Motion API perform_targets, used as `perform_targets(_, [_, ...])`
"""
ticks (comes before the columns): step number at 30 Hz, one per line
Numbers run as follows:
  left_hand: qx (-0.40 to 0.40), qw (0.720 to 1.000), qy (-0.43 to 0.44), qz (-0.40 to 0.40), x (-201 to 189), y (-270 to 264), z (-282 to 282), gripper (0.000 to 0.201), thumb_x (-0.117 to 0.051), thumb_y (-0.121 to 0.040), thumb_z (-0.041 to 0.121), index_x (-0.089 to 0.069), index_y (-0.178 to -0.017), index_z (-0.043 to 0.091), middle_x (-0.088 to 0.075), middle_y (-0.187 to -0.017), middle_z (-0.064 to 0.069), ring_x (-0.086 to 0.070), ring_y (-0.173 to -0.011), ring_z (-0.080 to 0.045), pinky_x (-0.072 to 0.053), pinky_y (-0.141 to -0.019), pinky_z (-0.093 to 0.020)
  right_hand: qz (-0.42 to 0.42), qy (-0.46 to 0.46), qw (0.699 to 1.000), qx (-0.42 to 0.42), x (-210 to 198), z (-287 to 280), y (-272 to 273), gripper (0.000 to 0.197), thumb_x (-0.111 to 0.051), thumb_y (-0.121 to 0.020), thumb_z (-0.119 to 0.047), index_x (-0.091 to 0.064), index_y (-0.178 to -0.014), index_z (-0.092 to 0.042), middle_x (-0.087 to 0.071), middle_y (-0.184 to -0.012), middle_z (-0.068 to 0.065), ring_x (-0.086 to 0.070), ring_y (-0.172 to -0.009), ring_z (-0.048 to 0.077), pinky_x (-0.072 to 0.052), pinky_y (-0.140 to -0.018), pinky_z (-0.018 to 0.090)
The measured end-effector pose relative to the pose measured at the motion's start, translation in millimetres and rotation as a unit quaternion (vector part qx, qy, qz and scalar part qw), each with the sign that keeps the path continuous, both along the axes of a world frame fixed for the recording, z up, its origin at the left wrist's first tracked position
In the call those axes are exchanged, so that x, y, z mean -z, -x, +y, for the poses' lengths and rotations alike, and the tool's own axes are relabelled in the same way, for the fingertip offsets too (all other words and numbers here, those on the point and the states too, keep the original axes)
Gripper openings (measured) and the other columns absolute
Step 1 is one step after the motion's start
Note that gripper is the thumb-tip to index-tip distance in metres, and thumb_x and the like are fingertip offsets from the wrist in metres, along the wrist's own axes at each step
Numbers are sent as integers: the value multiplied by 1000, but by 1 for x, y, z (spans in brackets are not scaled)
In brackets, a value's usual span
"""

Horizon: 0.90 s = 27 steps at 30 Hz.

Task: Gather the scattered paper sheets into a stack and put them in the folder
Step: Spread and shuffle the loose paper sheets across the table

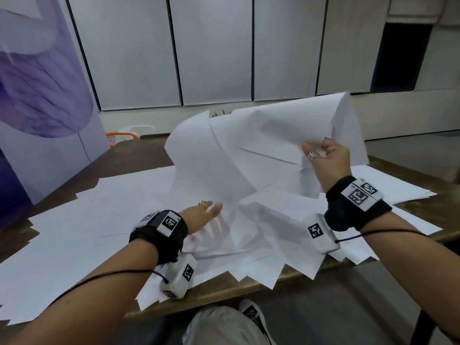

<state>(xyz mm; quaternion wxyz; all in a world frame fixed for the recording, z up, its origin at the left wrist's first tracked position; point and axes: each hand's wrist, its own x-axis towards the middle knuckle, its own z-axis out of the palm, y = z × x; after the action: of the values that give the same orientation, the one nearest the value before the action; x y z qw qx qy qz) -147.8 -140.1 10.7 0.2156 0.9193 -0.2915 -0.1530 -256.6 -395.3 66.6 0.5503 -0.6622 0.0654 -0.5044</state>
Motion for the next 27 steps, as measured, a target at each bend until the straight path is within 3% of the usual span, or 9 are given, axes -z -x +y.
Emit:
perform_targets(3, [-89,965,246,-16,-11,-19,-7,78,-31,-88,62,-15,-149,17,-34,-149,-9,-40,-132,-26,-31,-108,-37,1,-6,999,-33,-5,-1,5,35,-60,-85,6,-53,-115,-8,-62,-105,-5,-59,-91,-11,-43,-90,16])
perform_targets(5, [-135,913,382,48,-20,-25,-12,77,-36,-84,66,-24,-145,19,-48,-135,-4,-52,-114,-27,-46,-92,-40,65,-51,992,-93,7,-8,0,73,-58,-84,12,-23,-143,-14,-49,-132,3,-52,-116,8,-40,-102,27])
perform_targets(7, [-165,870,453,107,-25,-27,-14,66,-46,-85,62,-37,-134,18,-53,-122,-1,-56,-107,-24,-52,-73,-36,188,-132,966,-121,31,-21,-10,90,-60,-81,13,-6,-148,-15,-42,-138,8,-48,-122,22,-40,-102,36])
perform_targets(10, [-210,854,448,159,-18,-24,-17,57,-61,-91,25,-30,-136,10,-48,-115,-8,-53,-99,-25,-50,-67,-38,436,-87,891,-86,68,-39,-19,50,-70,-74,-5,-50,-119,4,-53,-129,11,-54,-101,22,-44,-84,34])
perform_targets(12, [-222,850,433,203,-8,-24,-19,61,-60,-89,2,-26,-140,2,-49,-114,-14,-52,-96,-27,-48,-71,-41,516,-26,854,-61,84,-44,-18,22,-62,-84,-6,-58,-105,0,-57,-114,10,-50,-93,21,-43,-81,33])
perform_targets(16, [-215,886,315,264,5,-23,-19,24,-62,-86,-3,-43,-100,-2,-58,-97,-15,-63,-68,-28,-56,-59,-38,398,-81,906,-120,81,-34,-4,29,-46,-86,18,-58,-104,-2,-60,-111,16,-54,-96,24,-45,-85,33])
perform_targets(19, [-212,879,313,291,8,-27,-19,37,-66,-85,4,-47,-111,-13,-59,-97,-22,-62,-74,-33,-57,-49,-39,309,-20,941,-137,67,-30,6,43,-47,-86,19,-53,-121,-5,-60,-110,8,-60,-93,16,-49,-81,15])
perform_targets(23, [-168,860,387,288,-2,-31,-19,98,-82,-60,53,-33,-135,14,-52,-130,-7,-56,-113,-30,-55,-74,-38,209,0,965,-157,51,-31,11,41,-52,-86,16,-51,-118,-10,-62,-106,3,-65,-82,-1,-50,-81,12])
perform_targets(27, [-83,813,532,223,-18,-30,-18,60,-71,-77,30,-36,-125,31,-58,-125,5,-57,-116,-21,-50,-88,-45,199,-14,956,-213,41,-33,12,36,-55,-85,11,-55,-115,-9,-71,-97,-5,-68,-84,3,-54,-75,16])
